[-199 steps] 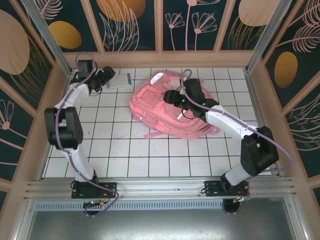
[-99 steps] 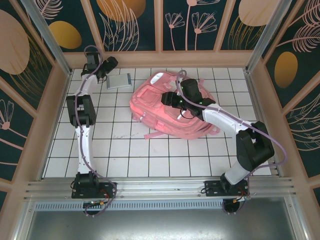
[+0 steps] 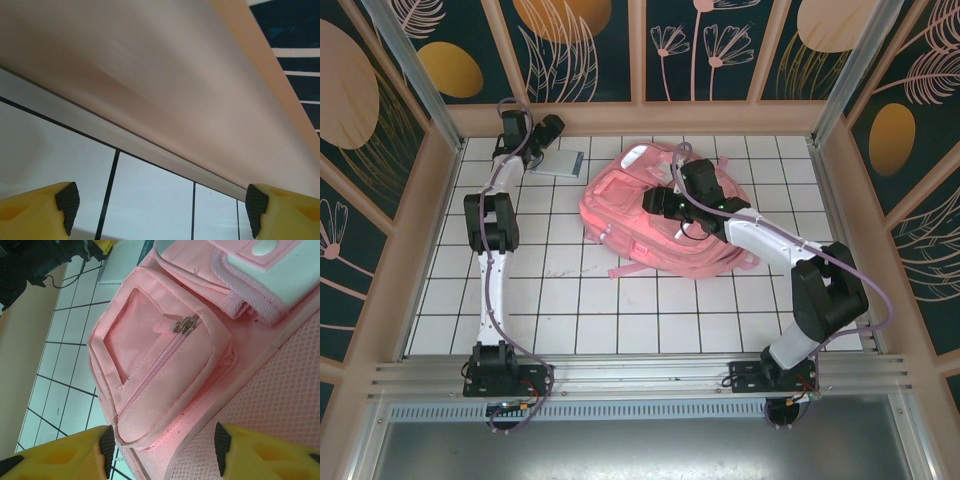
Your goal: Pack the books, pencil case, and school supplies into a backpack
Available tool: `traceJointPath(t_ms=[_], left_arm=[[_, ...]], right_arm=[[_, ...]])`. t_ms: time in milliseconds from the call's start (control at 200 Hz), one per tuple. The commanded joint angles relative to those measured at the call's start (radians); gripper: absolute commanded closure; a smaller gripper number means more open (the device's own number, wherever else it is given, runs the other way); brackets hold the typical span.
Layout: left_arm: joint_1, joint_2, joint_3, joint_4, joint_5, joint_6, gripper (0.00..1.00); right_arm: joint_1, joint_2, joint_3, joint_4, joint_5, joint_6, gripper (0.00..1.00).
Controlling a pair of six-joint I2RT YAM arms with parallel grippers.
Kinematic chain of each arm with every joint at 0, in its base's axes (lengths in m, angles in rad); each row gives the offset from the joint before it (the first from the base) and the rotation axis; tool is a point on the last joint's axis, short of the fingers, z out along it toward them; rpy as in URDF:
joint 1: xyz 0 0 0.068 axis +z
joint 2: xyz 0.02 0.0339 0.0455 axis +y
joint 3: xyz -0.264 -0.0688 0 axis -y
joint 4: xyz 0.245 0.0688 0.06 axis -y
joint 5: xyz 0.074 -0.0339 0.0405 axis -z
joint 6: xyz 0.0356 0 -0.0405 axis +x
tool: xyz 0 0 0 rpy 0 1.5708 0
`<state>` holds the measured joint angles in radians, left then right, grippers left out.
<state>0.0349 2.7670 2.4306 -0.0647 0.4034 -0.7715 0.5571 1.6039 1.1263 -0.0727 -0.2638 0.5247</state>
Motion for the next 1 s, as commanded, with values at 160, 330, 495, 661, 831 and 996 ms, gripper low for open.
traceJointPath(t_ms=[160,330,495,661,831,996], left_arm=[[-0.072,0.012,-0.004,-0.25,-0.04,0.148,0.1],[-0.11,-0.068,-0.113,-0.395,-0.115,0.295,0.08],[-0.13,-0.222,-0.36,-0.422,-0.22,0.371,0.07],[-0.156,-0.429,-0.698,-0.362,-0.325,0.399,0.07],[-0.181,-0.617,-1.022,-0.238,-0.269,0.33,0.06],[-0.186,-0.744,-1.189,-0.118,-0.203,0.279,0.05]], right_arm=[[-0.004,-0.021,-0.017,-0.036,-0.015,-0.021,0.43],[-0.005,-0.083,-0.074,-0.021,-0.017,-0.02,0.43],[-0.005,-0.149,-0.135,0.012,-0.031,-0.003,0.43],[-0.005,-0.191,-0.196,0.065,-0.065,0.022,0.43],[-0.005,-0.178,-0.215,0.113,-0.108,0.044,0.43],[0.011,-0.16,-0.214,0.133,-0.12,0.047,0.43]])
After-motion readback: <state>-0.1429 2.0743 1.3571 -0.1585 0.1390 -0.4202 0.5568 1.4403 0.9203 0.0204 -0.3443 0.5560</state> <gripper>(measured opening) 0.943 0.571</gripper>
